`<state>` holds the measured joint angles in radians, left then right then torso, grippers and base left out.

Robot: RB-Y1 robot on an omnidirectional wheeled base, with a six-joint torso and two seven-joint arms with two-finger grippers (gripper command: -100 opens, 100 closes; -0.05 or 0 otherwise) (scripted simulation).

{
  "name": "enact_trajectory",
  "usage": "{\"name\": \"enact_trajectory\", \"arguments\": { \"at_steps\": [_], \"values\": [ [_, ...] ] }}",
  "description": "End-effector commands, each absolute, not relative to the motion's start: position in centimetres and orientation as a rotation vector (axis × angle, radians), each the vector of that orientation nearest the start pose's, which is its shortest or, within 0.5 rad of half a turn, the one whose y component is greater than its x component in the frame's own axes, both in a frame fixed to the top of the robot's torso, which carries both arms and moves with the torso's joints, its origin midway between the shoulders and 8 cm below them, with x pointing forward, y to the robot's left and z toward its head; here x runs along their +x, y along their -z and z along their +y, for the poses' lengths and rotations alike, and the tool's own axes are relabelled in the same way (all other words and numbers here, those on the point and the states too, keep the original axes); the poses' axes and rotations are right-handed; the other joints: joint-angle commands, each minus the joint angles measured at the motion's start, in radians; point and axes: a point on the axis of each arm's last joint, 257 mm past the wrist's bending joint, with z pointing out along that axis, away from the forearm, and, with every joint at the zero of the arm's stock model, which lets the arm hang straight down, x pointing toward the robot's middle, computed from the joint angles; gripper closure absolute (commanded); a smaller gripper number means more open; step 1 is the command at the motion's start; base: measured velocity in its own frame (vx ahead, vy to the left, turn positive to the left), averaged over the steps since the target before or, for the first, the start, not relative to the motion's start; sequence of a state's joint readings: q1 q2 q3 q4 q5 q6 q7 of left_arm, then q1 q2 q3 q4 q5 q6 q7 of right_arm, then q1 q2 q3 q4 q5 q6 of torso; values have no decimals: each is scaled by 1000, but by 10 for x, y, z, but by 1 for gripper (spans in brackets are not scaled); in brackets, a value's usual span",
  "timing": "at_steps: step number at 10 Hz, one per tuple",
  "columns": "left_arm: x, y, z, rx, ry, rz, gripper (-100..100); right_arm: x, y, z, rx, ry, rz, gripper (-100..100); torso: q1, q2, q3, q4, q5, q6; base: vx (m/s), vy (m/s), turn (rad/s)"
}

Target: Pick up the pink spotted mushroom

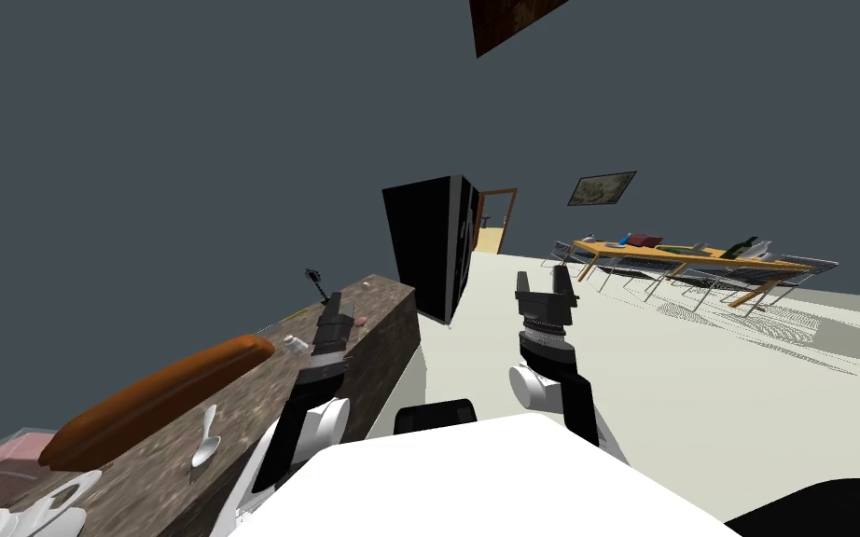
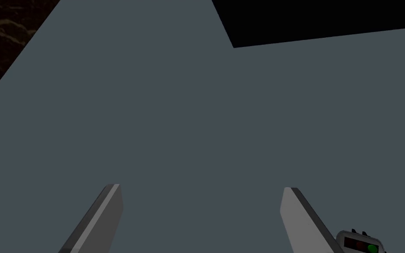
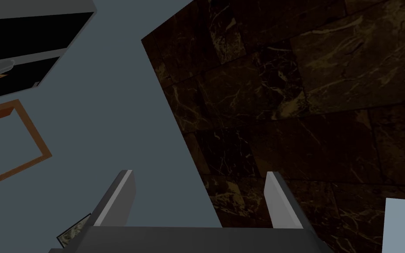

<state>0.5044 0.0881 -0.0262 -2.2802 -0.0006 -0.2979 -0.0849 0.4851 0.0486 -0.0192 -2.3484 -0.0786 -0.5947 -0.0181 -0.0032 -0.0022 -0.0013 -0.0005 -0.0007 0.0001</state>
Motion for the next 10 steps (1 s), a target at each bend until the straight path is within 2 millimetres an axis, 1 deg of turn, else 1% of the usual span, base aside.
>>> {"name": "enact_trajectory", "arguments": {
  "at_steps": [1, 4, 5, 6, 7, 10],
  "values": [
    [380, 23, 275, -734, 1179, 890, -100, 307, -75, -293, 595, -1384, 392, 0, 0, 0, 0, 0, 0, 0, 42, -59, -21],
    [386, 28, 283, -773, 1158, 931, -100, 307, -75, -293, 595, -1384, 392, 0, 0, 0, 0, 0, 0, 0, 36, -57, -12],
    [386, 28, 284, -774, 1158, 931, -100, 307, -75, -293, 595, -1384, 392, 0, 0, 0, 0, 0, 0, 0, 15, -37, -5],
    [389, 31, 288, -797, 1148, 948, -100, 307, -75, -293, 595, -1384, 392, 0, 1, 1, 1, 0, 0, 0, 22, -36, -15],
    [390, 29, 293, -810, 1144, 951, -100, 307, -75, -293, 595, -1384, 392, 0, 1, 1, 0, 0, 0, 0, 37, -51, -26],
    [394, 37, 299, -853, 1127, 978, -100, 307, -75, -293, 595, -1384, 392, 0, -1, 0, 0, 0, 0, 0, 31, -52, -8]
  ]
}}
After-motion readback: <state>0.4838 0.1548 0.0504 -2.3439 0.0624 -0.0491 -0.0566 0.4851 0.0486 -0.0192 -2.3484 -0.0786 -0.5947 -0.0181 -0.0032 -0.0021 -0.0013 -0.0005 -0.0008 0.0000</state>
